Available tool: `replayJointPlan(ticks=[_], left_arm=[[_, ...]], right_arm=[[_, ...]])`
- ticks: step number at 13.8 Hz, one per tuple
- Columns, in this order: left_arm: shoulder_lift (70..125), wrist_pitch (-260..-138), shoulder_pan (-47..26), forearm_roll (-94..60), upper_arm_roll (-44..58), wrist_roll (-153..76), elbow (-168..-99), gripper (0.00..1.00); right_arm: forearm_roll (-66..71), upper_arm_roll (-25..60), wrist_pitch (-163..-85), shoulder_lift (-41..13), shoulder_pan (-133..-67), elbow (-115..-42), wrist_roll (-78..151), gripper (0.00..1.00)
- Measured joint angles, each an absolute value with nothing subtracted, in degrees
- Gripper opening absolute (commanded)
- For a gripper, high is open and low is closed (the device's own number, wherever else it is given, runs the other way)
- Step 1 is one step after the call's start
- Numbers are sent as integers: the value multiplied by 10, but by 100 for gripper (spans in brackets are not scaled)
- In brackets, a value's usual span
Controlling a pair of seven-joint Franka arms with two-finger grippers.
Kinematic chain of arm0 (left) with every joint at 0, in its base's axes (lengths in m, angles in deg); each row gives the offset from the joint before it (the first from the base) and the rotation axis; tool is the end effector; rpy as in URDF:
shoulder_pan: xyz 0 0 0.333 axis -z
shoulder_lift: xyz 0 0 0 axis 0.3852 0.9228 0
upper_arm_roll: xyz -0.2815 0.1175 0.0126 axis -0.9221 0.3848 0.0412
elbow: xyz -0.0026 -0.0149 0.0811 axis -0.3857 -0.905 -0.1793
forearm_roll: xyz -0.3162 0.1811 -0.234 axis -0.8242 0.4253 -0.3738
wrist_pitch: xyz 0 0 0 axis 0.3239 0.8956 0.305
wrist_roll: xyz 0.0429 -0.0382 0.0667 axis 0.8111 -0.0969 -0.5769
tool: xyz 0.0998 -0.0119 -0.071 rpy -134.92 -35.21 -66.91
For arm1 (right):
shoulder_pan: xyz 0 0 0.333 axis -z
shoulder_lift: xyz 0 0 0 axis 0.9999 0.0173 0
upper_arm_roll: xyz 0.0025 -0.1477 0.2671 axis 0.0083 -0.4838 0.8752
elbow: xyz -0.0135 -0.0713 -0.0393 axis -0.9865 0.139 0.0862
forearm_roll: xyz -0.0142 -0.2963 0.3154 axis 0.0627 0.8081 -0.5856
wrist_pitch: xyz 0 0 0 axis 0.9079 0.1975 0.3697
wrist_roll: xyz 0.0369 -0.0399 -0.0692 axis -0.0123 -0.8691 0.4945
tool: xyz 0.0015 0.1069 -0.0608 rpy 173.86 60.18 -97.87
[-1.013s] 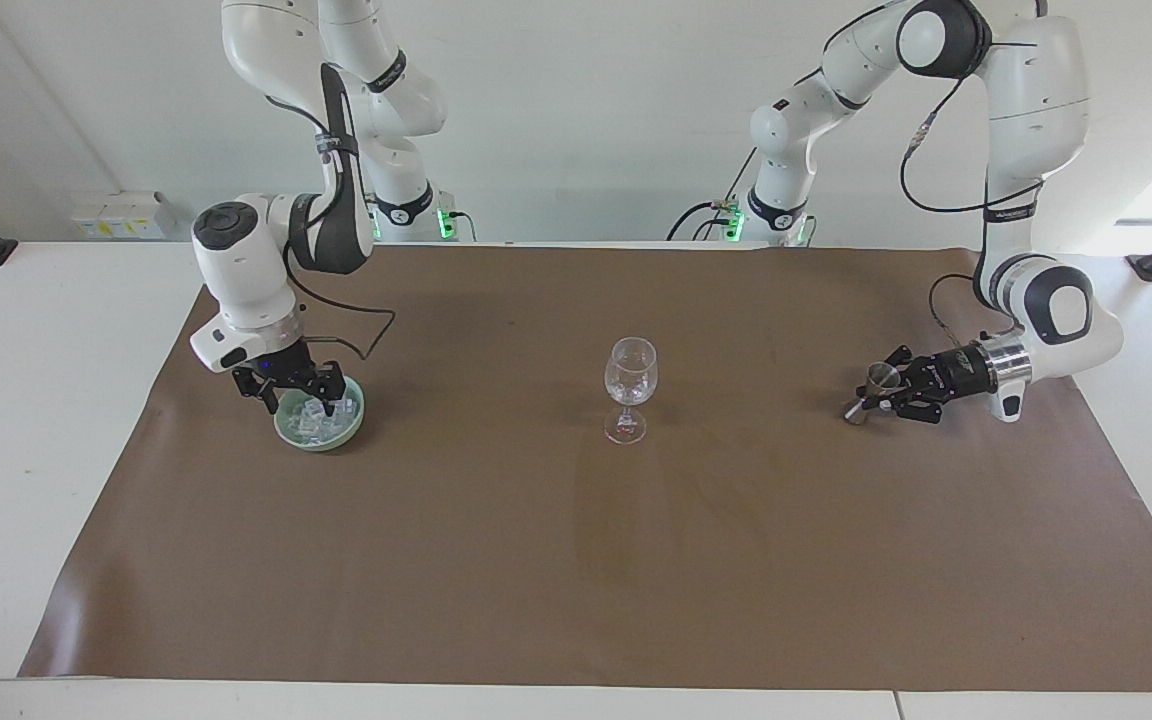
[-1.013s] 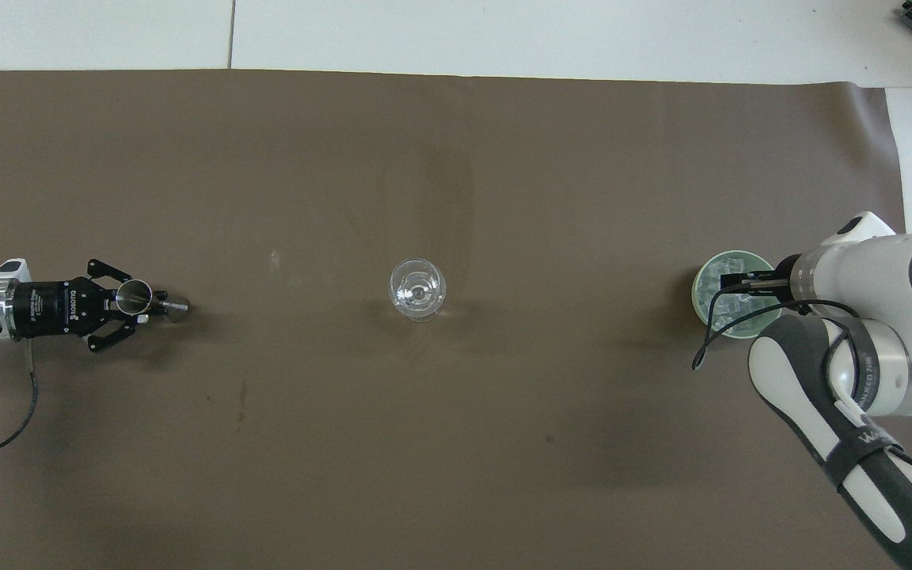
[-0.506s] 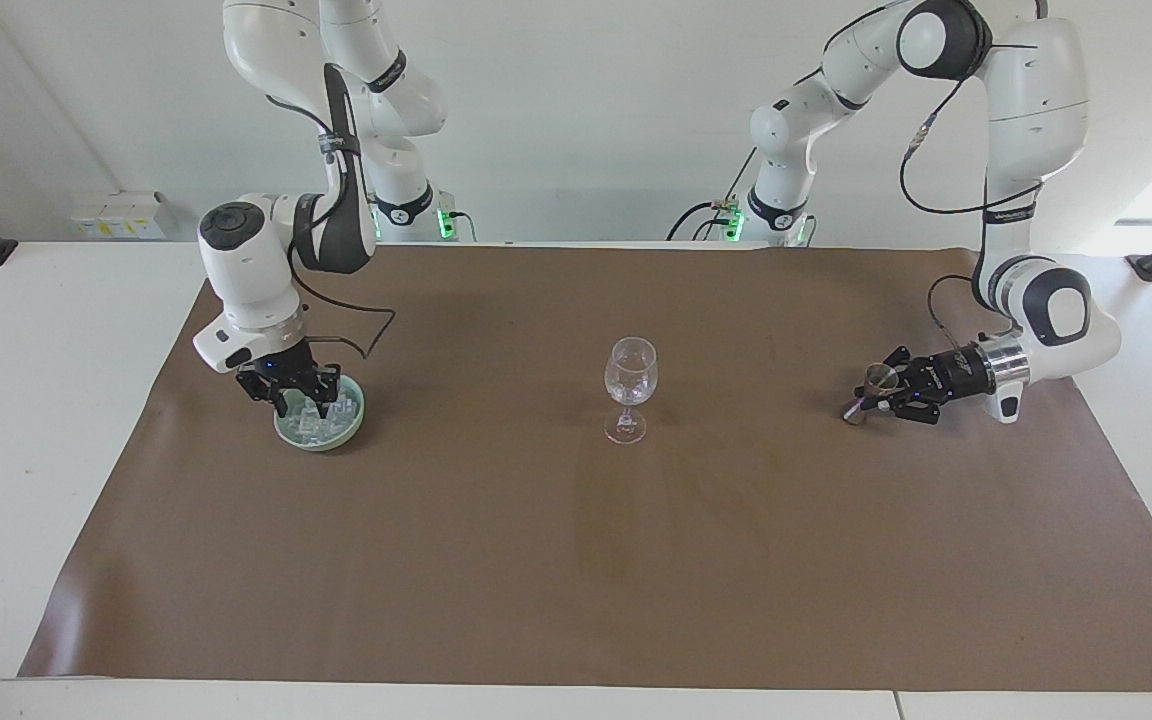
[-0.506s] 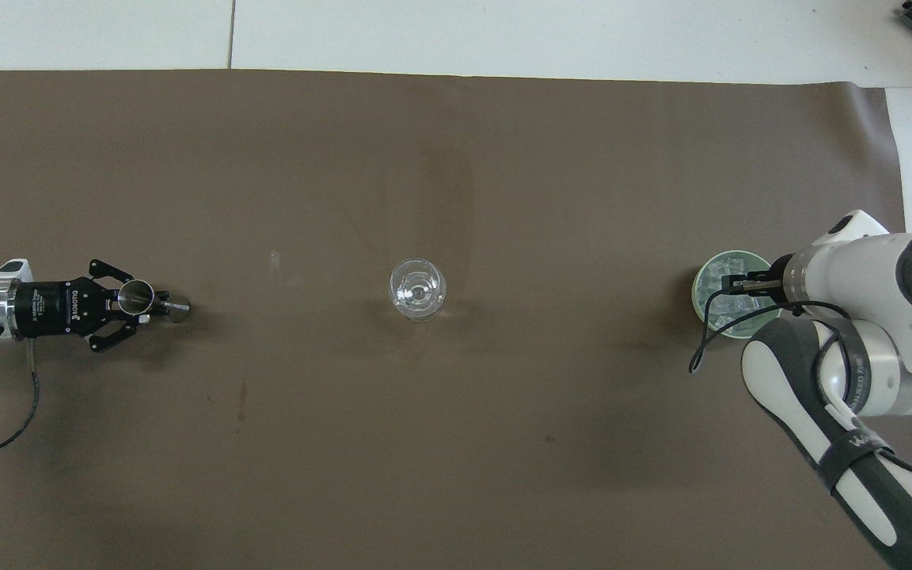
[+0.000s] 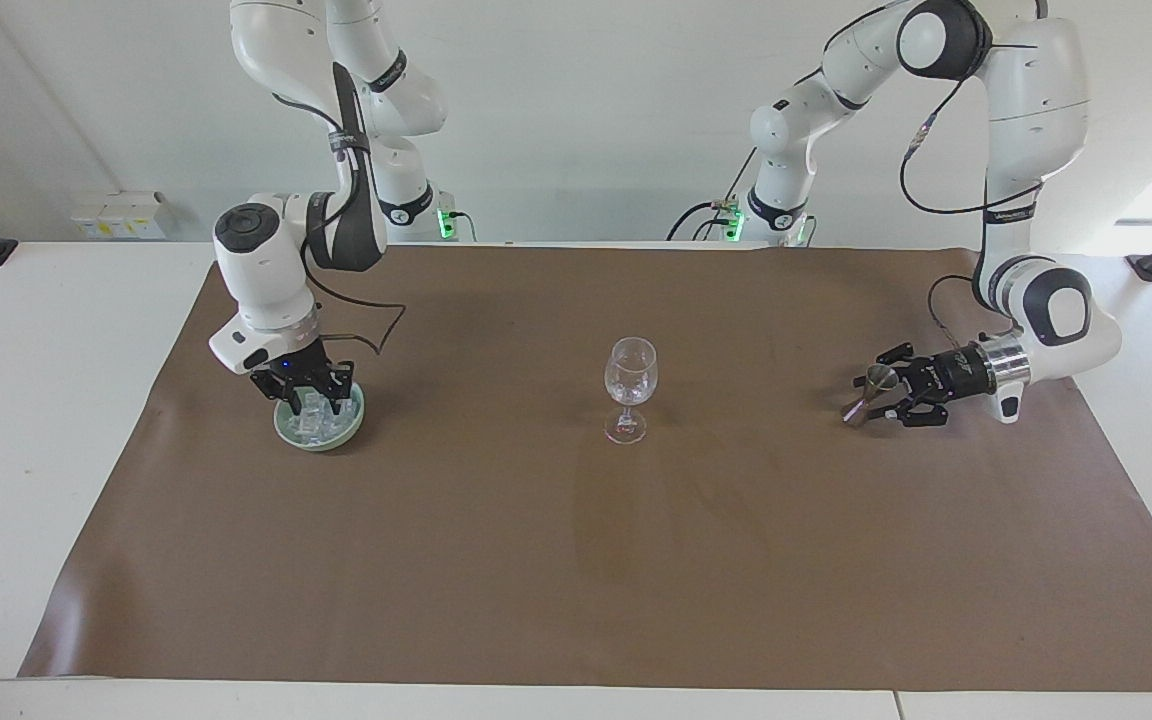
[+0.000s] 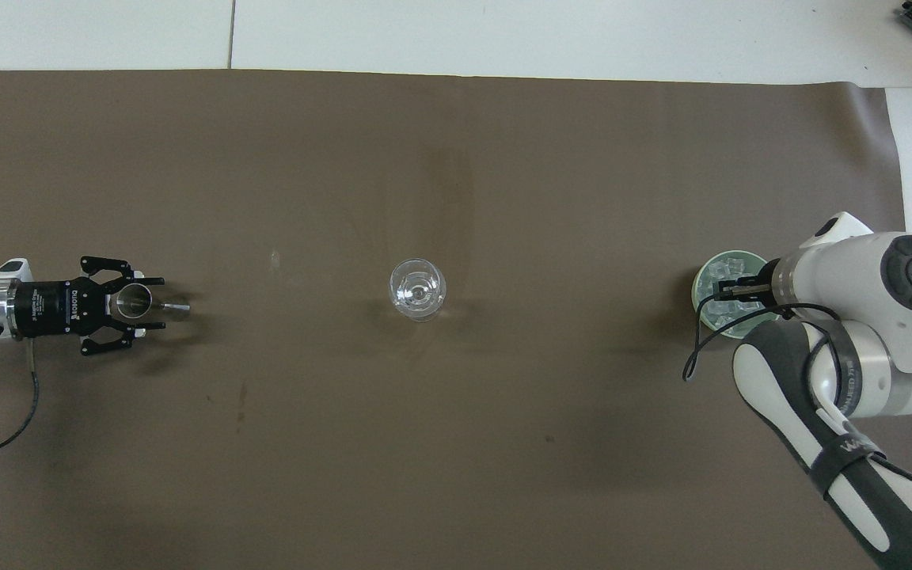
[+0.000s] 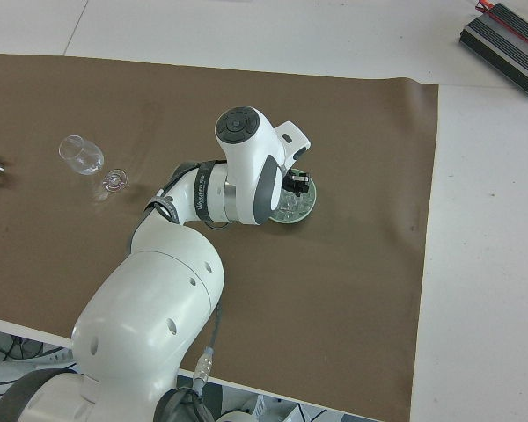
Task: Pour wine and add ice with both arms
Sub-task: 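Open the left gripper to set down the silver bottle and withdraw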
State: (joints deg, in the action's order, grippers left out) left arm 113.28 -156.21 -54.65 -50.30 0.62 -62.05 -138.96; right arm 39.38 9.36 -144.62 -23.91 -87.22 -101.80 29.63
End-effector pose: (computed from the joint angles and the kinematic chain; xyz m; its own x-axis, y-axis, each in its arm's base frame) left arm 0.5598 0.1239 0.1964 -0.0127 0.3526 -0.9357 0.9991 0.0422 0.0023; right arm 0.5775 -0.0292 0.2909 0.9947 0.0490 0.0899 0.0417 -0.9958 0.0821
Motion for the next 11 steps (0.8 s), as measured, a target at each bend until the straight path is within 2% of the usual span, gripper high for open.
replayJointPlan(ticks=[7, 11], left_arm=[[1133, -1561, -547, -503, 6, -622, -1377, 100], [1136, -1531, -556, -503, 7, -648, -1342, 100]], right_arm=[[394, 90, -1436, -246, -860, -1019, 352, 52], [394, 92, -1438, -246, -863, -1021, 352, 52]])
